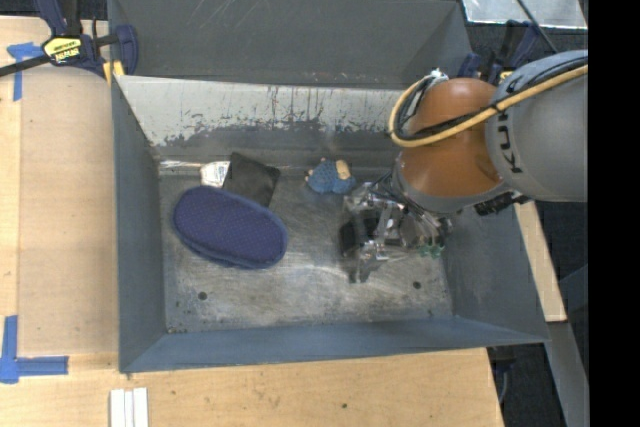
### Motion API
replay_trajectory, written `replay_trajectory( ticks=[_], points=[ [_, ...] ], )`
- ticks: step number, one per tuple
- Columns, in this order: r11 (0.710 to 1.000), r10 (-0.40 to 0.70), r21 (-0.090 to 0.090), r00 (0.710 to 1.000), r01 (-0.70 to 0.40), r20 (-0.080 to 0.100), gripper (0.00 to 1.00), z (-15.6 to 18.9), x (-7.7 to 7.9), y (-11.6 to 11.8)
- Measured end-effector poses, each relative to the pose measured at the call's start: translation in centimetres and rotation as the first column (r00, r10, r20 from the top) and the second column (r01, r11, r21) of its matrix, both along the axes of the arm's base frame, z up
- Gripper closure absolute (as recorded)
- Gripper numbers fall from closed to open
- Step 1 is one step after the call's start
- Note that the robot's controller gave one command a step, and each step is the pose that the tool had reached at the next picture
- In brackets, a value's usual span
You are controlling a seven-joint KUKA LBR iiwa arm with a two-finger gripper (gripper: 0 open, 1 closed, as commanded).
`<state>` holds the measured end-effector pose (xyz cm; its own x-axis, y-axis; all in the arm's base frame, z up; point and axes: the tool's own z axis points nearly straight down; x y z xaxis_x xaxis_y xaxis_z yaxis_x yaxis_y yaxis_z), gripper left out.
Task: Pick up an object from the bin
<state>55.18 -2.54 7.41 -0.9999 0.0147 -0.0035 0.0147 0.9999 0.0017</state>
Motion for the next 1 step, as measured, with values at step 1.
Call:
replay_trajectory(
  ticks=[1],
  points=[
    [0.998,0.055,-0.003,0.999,-0.055,0.001,1.00,13.84,-1.14,0.21]
  ],
)
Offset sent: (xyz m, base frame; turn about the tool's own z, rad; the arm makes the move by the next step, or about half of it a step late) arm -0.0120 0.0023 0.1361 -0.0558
